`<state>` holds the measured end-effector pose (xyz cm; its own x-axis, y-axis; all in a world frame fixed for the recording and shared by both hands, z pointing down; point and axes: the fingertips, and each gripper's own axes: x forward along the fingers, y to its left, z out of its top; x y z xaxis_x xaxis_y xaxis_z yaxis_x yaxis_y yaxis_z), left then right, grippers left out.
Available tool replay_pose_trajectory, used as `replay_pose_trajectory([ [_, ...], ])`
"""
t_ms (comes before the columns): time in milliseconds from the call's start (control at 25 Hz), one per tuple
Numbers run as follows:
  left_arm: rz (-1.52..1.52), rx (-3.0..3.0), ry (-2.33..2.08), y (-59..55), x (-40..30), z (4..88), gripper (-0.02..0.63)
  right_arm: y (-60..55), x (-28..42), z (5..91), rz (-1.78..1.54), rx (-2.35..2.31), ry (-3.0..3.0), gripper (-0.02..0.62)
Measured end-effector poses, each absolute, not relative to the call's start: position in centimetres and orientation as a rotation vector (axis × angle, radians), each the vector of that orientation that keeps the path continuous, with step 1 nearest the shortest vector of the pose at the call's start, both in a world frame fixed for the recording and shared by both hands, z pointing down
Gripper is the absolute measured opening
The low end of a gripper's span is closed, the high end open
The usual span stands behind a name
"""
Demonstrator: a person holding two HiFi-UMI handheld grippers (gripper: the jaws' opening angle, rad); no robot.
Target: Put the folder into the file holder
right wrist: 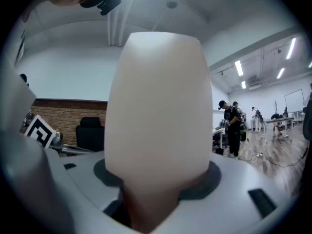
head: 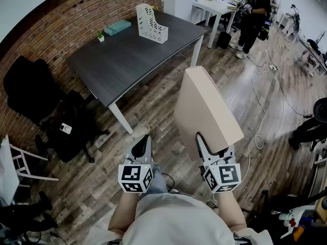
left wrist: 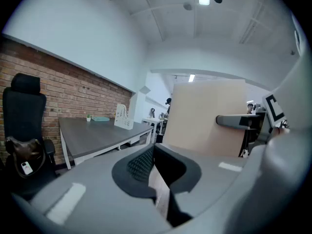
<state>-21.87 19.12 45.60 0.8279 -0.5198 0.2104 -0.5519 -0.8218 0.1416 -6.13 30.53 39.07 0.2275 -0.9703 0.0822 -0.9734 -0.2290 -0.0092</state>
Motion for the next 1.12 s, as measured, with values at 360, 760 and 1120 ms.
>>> replay_pose_trajectory([
  [360,0.267,2.837,-0.896,24.5,-25.6,44.5,0.011,36.9,-8.9,38.7,0.09,2.437,-1.914,0.278],
  [760,0.25,2.856,-0.888,26.6,-25.9,43.6,0.012,38.9,-9.2,38.0,0.06,2.445,-1.922,0.279],
  [1120,0.208,2.836,-0.887,26.2,-25.6,43.3,0.229,39.2,-8.6,38.0,0.065,2.454,-1.924,0.281],
])
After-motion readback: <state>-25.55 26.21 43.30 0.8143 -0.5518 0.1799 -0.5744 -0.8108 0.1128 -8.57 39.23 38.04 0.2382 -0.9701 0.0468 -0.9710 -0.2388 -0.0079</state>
